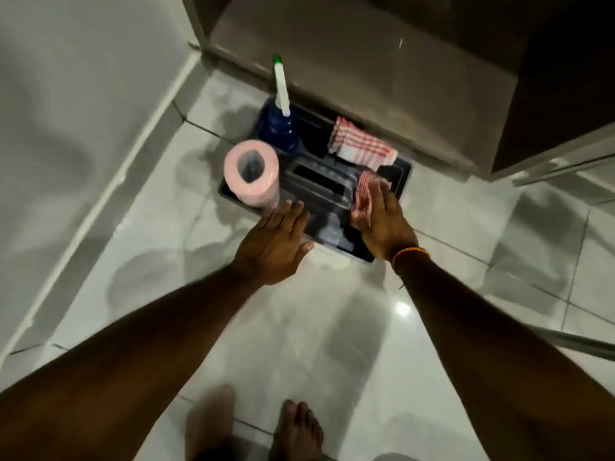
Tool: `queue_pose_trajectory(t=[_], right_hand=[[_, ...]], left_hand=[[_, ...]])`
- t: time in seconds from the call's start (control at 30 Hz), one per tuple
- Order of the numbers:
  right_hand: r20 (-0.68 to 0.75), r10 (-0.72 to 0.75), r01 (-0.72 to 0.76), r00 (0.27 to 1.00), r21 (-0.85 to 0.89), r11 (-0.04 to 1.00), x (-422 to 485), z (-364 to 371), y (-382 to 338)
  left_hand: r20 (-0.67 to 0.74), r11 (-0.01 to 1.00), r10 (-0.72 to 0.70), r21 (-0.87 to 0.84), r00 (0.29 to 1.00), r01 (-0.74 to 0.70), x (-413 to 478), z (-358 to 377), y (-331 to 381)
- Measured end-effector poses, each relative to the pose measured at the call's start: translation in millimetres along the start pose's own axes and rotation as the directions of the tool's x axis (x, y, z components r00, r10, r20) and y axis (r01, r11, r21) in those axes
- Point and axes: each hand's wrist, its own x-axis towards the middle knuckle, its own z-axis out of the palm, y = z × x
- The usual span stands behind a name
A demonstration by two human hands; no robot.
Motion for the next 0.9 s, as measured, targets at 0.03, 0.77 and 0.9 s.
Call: queue_pose_trajectory(t=[0.03,0.77,0.9], right_hand=[[-0.032,-0.021,0.021,0.999,-0.011,1.0,9.3,10.4,5.6],[-0.308,0.198,-0.049,0.93,0.431,0.901,27.1,42.4,0.5],[-0.297,0.303,-0.048,0.905,0.638,0.769,-2.3,25.6,-26.5]], left_hand=[[0.006,1.0,0.005,0.02,1.0,-0.005,6.9,12.0,-1.7],[0.011,0.999,-0.023,0.027,1.0,0.022,17.2,54.6,-19.5],[0.003,0.997,-0.078,-0.03,0.997,0.078,-16.5,23.4,-21.7]])
